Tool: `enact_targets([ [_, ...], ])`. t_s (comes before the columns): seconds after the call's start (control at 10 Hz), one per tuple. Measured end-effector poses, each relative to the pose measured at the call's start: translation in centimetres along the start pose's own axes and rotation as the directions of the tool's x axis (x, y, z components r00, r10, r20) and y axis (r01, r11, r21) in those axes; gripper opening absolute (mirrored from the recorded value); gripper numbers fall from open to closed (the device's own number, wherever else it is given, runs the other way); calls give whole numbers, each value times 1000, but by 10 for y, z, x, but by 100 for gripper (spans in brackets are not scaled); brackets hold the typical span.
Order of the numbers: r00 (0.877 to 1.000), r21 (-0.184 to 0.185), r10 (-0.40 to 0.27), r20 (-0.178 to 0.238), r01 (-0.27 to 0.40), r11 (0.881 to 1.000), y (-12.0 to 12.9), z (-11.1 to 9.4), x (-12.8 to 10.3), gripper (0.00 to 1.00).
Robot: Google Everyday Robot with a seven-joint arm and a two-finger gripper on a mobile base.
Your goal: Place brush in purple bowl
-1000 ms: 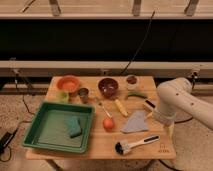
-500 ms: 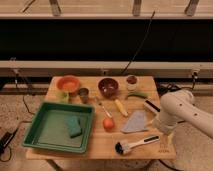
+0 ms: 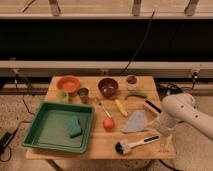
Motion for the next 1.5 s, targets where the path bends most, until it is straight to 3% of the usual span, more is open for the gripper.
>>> enact_targets([
  [0.4, 1000, -9, -2, 1, 2, 1000, 0, 4, -1, 76],
  [0.8, 1000, -25, 14, 10, -13, 1000, 5, 35, -10, 76],
  [1.5, 997, -34, 21, 78, -18, 999, -13, 64, -31, 76],
])
